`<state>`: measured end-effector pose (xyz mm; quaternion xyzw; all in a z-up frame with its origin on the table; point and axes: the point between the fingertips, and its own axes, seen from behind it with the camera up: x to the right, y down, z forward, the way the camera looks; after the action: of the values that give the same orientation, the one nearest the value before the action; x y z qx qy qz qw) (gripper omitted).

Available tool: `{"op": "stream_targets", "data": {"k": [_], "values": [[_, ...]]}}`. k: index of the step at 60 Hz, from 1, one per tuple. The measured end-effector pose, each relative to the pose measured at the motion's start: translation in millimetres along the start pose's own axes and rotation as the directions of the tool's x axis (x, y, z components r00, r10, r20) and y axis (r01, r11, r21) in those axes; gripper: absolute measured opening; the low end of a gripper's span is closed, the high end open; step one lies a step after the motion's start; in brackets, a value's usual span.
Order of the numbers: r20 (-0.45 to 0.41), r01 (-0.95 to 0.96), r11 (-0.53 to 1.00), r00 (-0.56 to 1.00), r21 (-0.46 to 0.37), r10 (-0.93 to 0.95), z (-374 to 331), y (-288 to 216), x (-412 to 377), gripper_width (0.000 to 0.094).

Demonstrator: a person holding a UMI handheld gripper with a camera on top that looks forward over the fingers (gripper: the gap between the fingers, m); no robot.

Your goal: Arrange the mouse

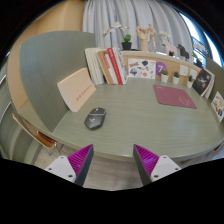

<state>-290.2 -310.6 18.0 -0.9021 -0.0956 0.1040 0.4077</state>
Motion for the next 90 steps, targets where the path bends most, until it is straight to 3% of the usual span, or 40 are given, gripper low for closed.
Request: {"op": "stream_targets", "data": {"k": [10, 28, 34, 36, 48, 60, 66, 80, 85, 90], "values": [[0.01, -0.016, 1.0, 1.0, -0.026, 0.016, 54, -13, -53, 0.0804], [-0.08, -0.001, 0.999, 0.997, -0.038, -0.002, 122, -56, -73, 0.076], [-0.113, 0.012, 0.999, 0.993, -0.048, -0.017, 131, -63, -68, 0.0632], [-0.131, -0.002, 0.999, 0.991, -0.046, -0.004, 133, -65, -63, 0.0526], [-0.134, -0.004, 0.995, 0.991, -0.1, -0.009, 135, -62, -61, 0.0329], [-0.083, 0.004, 0.991, 0.996, -0.135, -0.015, 128, -67, -58, 0.0314], [-0.07, -0.007, 0.998, 0.998, -0.064, 0.003, 106, -118, -44, 0.0315], [-0.109, 0.038, 0.976, 0.994, 0.213, -0.015, 29, -310, 54, 0.0314], [-0.149, 0.05, 0.96, 0.989, 0.276, -0.008, 18, -353, 106, 0.0314], [-0.175, 0.048, 0.96, 0.985, 0.274, 0.001, 18, -370, 165, 0.0314]]}}
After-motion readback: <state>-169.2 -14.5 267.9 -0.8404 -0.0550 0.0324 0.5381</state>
